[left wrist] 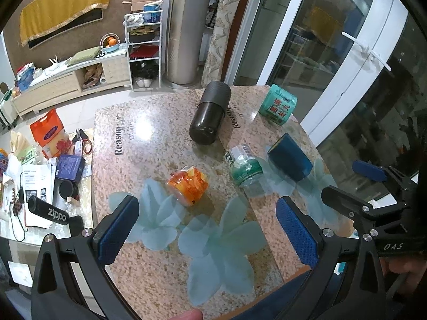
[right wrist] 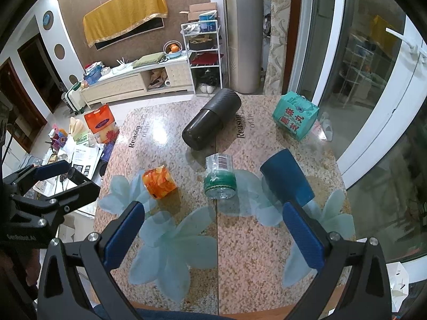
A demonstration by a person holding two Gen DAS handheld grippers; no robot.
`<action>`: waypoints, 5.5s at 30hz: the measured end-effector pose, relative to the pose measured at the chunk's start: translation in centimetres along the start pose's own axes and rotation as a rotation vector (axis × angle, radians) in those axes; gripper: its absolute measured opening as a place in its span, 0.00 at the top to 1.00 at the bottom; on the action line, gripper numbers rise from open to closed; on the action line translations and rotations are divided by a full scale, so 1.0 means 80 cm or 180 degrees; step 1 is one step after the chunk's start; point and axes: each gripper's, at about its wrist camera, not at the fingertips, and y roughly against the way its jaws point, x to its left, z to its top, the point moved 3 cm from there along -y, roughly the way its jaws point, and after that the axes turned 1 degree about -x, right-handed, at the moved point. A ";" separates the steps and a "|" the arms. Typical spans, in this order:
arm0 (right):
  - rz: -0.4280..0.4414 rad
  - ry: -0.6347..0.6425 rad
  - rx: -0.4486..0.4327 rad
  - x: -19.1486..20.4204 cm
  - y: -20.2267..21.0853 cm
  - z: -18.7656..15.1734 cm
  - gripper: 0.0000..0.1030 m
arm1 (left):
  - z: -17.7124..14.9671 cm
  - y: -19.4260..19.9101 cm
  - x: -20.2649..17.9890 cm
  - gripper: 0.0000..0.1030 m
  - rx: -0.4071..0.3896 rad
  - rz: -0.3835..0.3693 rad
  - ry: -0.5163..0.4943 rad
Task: Flip cup upright
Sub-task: 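Move the left gripper toward the orange cup lying on its side, then close the left gripper around the orange cup's body, then lift the orange cup, set it back on the table, open left gripper, then withdraw the left gripper while the right gripper approaches the orange cup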
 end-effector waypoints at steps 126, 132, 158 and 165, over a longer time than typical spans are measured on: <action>0.0707 -0.0238 0.1366 -0.099 -0.098 -0.076 0.00 | -0.163 -0.190 -0.076 0.31 0.1580 -0.0209 0.0440; 0.0753 -0.0143 0.1559 -0.108 -0.119 -0.088 0.00 | -0.186 -0.213 -0.091 0.31 0.1644 -0.0160 0.0573; 0.0850 -0.0206 0.1654 -0.139 -0.122 -0.088 0.00 | -0.169 -0.223 -0.104 0.00 0.1581 -0.0104 0.0422; 0.0937 -0.0418 0.1600 -0.149 -0.100 -0.085 0.00 | -0.158 -0.197 -0.106 0.00 0.1572 -0.0175 0.0330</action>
